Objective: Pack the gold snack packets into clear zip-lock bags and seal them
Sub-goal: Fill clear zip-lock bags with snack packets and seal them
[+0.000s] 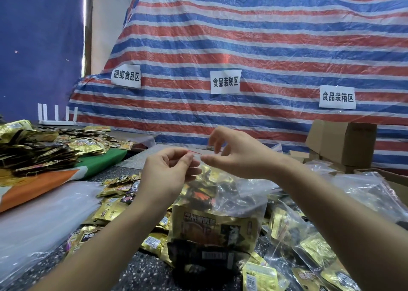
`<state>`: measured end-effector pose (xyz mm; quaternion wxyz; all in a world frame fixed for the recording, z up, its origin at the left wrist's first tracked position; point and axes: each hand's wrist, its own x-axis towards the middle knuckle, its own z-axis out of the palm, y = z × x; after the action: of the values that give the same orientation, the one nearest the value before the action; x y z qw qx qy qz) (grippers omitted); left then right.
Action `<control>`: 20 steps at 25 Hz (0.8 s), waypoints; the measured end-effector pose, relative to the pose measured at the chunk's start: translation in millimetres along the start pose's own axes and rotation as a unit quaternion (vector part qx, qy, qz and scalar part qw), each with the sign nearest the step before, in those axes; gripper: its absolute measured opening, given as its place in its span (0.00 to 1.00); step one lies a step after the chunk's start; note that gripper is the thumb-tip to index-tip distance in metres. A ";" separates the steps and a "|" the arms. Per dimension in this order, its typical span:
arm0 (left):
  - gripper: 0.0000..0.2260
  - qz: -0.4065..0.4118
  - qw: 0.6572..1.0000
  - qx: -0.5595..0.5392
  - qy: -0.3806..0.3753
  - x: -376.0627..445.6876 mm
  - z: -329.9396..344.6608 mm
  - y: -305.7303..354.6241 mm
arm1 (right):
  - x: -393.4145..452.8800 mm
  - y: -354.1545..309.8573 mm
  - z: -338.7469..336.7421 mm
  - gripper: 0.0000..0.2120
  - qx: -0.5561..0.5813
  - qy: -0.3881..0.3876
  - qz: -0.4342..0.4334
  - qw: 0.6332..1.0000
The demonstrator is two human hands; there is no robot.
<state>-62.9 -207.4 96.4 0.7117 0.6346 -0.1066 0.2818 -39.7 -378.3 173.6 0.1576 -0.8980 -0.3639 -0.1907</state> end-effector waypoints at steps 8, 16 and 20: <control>0.07 0.011 1.000 0.008 0.007 -7.7 0.8 2.6 | 9.6 -24.8 14.7 0.09 0.021 0.035 0.005 0.999; 0.06 0.006 1.000 0.017 -0.001 -4.1 0.9 1.6 | 7.5 -28.5 16.6 0.07 0.026 0.045 0.015 0.999; 0.07 0.005 1.000 0.015 -0.016 -5.8 3.9 0.9 | 4.4 -26.9 19.0 0.06 0.019 0.054 0.010 0.998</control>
<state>-67.3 -212.7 94.8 0.6990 0.6491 -0.1163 0.2767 -51.7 -349.2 162.8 0.1961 -0.8868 -0.3491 -0.2306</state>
